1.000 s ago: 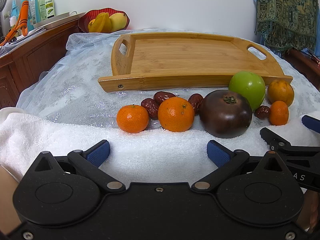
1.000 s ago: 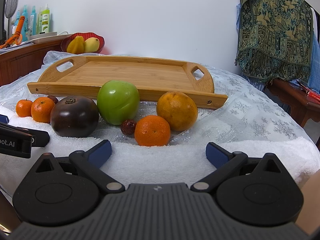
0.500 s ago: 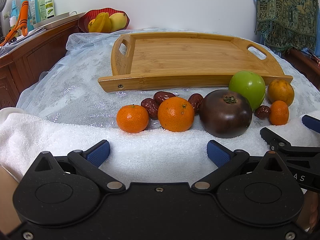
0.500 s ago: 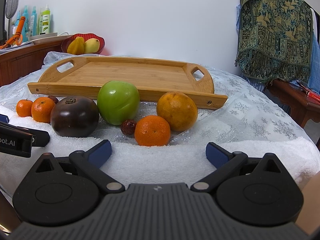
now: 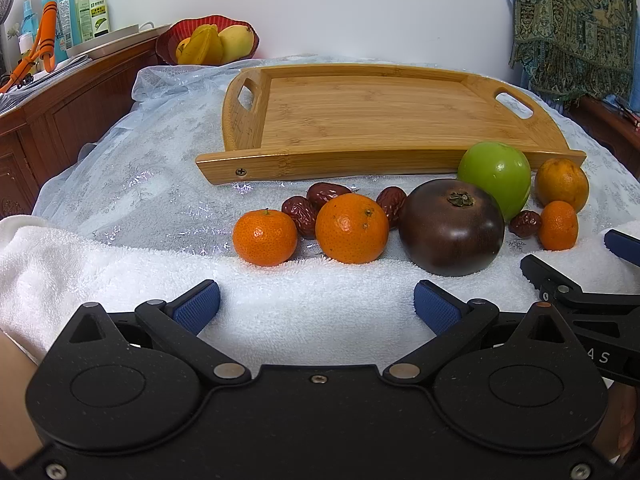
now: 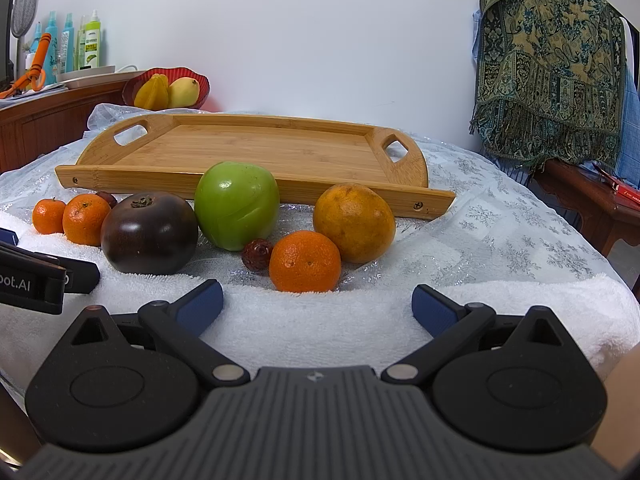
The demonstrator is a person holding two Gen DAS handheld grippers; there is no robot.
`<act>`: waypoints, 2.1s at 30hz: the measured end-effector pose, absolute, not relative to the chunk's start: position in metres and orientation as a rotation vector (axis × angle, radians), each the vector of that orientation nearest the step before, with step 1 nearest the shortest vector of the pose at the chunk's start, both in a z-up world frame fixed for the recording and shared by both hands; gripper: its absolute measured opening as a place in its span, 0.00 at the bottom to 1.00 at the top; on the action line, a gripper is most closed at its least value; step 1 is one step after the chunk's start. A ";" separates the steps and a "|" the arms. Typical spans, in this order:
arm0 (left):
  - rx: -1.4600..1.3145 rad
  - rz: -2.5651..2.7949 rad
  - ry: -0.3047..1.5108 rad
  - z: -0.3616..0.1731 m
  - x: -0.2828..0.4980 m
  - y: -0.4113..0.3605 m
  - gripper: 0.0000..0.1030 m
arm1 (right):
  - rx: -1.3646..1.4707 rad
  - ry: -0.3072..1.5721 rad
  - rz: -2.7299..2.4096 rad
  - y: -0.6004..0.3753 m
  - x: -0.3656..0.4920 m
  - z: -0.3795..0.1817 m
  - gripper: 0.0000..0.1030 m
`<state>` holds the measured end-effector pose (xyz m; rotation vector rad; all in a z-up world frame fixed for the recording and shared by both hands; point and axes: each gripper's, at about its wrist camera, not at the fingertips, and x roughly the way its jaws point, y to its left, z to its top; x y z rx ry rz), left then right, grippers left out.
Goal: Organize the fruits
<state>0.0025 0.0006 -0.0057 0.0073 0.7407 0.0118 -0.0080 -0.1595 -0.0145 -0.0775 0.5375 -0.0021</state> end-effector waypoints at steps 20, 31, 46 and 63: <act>0.008 0.013 0.742 -0.006 0.003 0.000 1.00 | -0.078 0.535 -0.002 -0.159 -0.009 -0.015 1.00; 0.008 0.014 0.739 -0.003 -0.001 0.000 1.00 | -0.078 0.528 -0.004 -0.160 -0.009 -0.013 1.00; -0.024 0.006 0.672 0.001 -0.011 0.007 0.95 | -0.072 0.544 0.035 -0.167 -0.005 -0.007 1.00; -0.104 0.026 0.597 0.018 -0.009 0.038 0.43 | 0.275 0.497 0.039 -0.220 0.030 0.017 0.77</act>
